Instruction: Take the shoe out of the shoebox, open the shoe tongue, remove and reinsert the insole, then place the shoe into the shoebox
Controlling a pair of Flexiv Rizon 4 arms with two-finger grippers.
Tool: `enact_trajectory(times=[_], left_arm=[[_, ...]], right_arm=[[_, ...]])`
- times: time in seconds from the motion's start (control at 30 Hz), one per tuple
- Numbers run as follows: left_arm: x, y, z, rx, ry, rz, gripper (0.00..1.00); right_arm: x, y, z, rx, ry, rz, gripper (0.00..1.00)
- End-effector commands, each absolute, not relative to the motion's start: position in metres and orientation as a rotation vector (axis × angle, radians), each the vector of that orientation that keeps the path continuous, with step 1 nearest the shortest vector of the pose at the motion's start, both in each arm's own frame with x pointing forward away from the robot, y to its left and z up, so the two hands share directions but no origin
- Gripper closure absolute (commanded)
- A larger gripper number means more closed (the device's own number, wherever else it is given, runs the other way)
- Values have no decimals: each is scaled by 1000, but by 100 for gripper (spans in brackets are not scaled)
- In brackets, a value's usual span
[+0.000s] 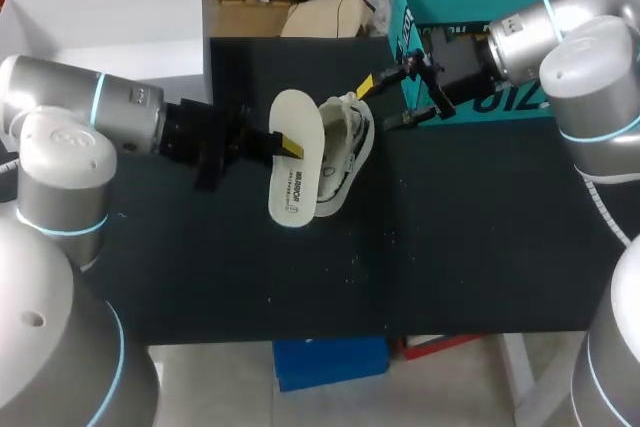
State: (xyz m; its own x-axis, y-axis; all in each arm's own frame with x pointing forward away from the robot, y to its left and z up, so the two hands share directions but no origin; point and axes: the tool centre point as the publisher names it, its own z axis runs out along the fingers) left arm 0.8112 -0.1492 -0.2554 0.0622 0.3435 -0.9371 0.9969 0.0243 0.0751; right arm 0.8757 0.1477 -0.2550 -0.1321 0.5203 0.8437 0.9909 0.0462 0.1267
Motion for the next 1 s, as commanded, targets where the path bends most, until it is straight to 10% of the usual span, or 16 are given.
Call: enact_trajectory(times=[0.03,1.0], left_arm=[[810,-151,-255,1465,1428,-935,100],[758,-149,-302,1876,1775,-964,100]], right_arm=[[876,149,-255,-1530,-1720,-990,0],[804,112,-259,-1630,-2249,-948,0]])
